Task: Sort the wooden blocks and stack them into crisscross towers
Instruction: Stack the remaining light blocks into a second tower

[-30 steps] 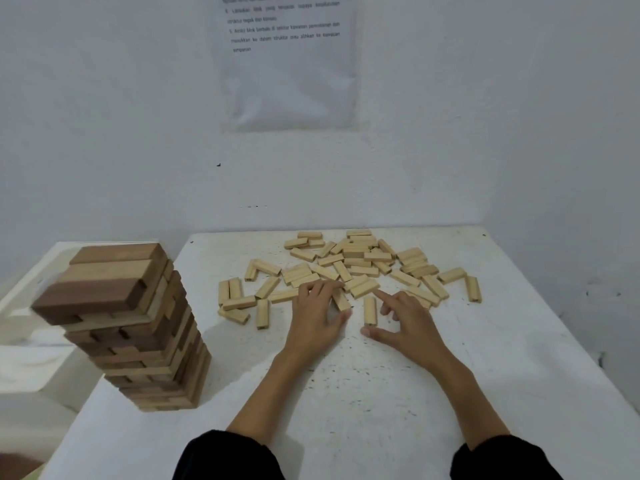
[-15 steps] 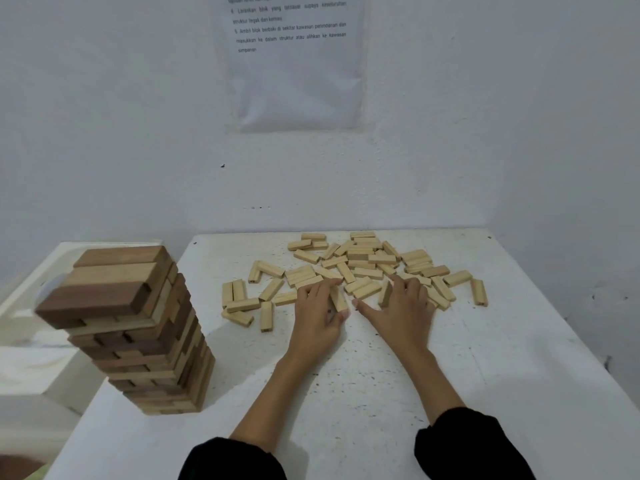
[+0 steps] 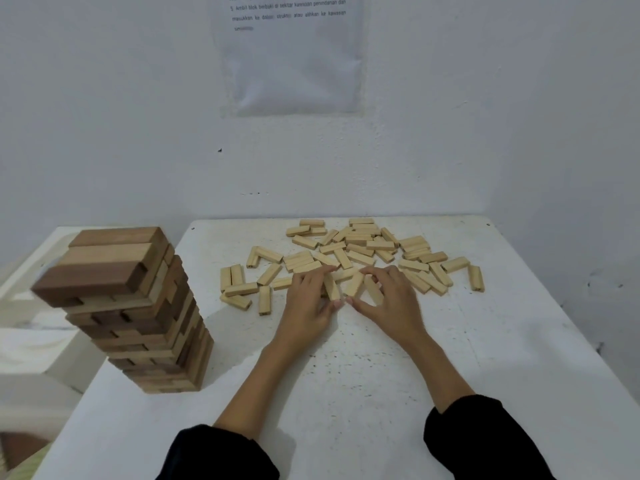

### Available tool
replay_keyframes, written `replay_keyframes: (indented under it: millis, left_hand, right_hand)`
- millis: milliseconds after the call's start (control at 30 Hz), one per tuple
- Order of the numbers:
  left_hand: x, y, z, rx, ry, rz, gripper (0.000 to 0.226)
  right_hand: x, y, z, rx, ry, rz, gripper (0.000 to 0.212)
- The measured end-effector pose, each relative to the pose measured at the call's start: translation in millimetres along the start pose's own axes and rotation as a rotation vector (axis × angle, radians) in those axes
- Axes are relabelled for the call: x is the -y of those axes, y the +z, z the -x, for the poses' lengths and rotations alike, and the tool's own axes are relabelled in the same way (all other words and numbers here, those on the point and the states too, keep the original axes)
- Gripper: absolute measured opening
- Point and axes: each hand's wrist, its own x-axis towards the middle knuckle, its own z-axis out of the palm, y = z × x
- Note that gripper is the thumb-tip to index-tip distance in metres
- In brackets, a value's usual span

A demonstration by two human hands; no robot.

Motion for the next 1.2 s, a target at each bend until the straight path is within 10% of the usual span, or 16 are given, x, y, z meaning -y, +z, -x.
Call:
replay_keyframes:
  millis: [667,933,1200]
  left_hand:
    - [-1.8,-47.5,72.1,0.378,0.053,0.008,0.081]
    - [-6.4,-41.4,75.2,0.33,-0.017,0.02,0.091]
    - [-8.9,-35.9,76.8,0.273,0.014,-0.019,0.083]
  right_hand:
    - [3.3,-43.7,66.5,0.369,-0.235,0.065,0.084]
    - [-5.9,-48.7,64.9,0.26,-0.209,-0.033,0.022]
    - [13.5,-43.6,68.8,0.402,-0.155,0.13,0.059]
